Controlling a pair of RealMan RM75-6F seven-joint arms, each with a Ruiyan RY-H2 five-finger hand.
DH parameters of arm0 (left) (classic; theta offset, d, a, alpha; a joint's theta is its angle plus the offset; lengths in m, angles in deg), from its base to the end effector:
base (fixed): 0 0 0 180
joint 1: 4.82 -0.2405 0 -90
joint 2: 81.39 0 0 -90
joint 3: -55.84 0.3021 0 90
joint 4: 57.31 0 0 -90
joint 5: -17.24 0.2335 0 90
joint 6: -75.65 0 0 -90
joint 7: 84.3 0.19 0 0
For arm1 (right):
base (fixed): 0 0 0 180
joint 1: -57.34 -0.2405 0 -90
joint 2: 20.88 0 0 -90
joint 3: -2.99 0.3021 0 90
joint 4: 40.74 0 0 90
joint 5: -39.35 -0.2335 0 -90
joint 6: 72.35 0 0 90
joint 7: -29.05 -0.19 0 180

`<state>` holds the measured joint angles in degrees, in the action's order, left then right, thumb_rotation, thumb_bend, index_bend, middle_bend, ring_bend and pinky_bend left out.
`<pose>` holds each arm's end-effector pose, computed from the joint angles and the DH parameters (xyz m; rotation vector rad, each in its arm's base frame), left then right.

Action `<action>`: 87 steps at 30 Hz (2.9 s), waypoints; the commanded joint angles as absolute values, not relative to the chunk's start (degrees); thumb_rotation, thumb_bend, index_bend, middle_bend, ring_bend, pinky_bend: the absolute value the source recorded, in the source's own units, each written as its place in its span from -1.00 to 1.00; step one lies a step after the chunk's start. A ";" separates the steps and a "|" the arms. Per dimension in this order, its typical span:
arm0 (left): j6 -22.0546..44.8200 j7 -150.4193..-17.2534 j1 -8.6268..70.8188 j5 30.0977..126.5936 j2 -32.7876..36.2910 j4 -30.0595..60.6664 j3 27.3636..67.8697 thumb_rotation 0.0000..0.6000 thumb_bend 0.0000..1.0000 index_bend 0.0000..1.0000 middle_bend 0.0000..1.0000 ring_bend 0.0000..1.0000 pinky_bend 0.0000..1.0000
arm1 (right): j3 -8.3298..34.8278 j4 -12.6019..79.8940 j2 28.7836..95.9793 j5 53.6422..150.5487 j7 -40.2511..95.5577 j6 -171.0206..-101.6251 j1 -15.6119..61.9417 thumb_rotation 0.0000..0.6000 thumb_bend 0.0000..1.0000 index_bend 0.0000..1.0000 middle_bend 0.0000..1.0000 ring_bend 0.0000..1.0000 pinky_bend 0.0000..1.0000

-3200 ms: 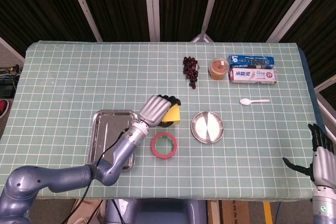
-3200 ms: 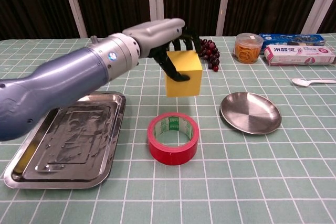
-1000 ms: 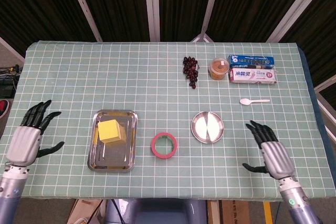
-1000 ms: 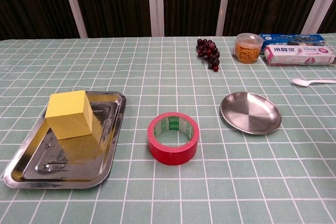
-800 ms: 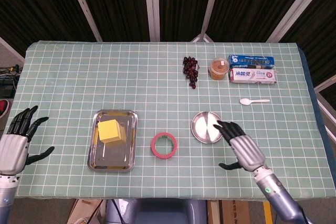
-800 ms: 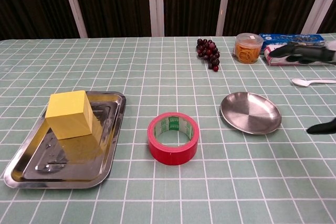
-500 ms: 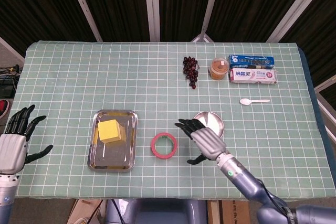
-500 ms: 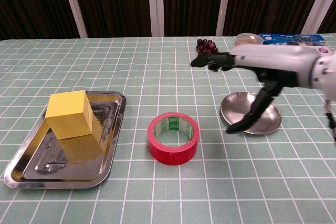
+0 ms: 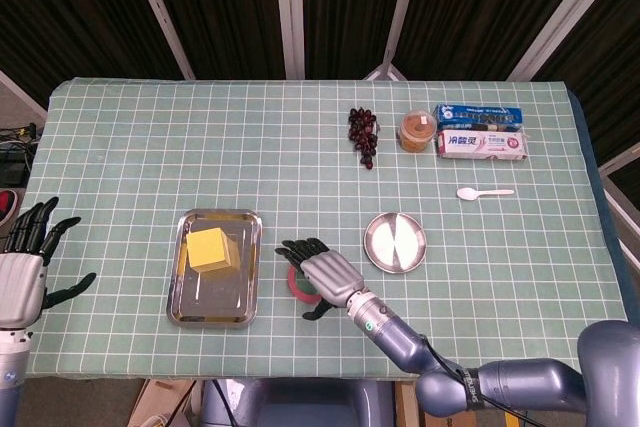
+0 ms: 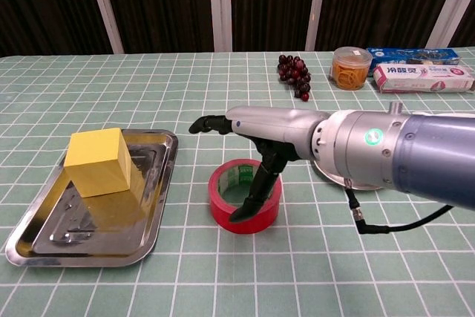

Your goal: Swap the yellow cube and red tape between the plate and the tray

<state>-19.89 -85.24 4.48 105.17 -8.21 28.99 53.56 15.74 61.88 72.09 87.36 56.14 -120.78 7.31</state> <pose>-0.3320 0.2544 0.1362 -1.3260 -0.7707 -1.1393 -0.0498 -0.3475 -0.1146 2.1225 -1.2971 0.9986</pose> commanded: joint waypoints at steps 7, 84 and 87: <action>-20.07 -85.20 3.92 105.44 -8.10 28.81 52.76 1.00 -1.00 -0.57 -1.00 -1.00 -0.85 | 14.89 55.84 75.19 84.34 55.47 -120.01 4.55 1.00 -1.00 -0.91 -1.00 -1.00 -1.00; -19.18 -85.50 2.06 106.45 -7.29 29.83 49.86 1.00 -1.00 -0.57 -1.00 -1.00 -0.82 | 11.85 48.43 57.39 93.00 33.42 -113.88 12.76 1.00 -1.00 -0.98 -1.00 -1.00 -0.90; -19.13 -85.10 2.09 106.22 -7.16 29.57 49.63 1.00 -1.00 -0.57 -1.00 -1.00 -0.82 | 12.94 51.18 56.20 94.80 32.75 -117.11 13.78 1.00 -1.00 -1.00 -1.00 -1.00 -0.92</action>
<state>-19.15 -85.22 2.08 106.30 -7.21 29.66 49.70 12.00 48.88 57.24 93.34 33.28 -114.40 12.96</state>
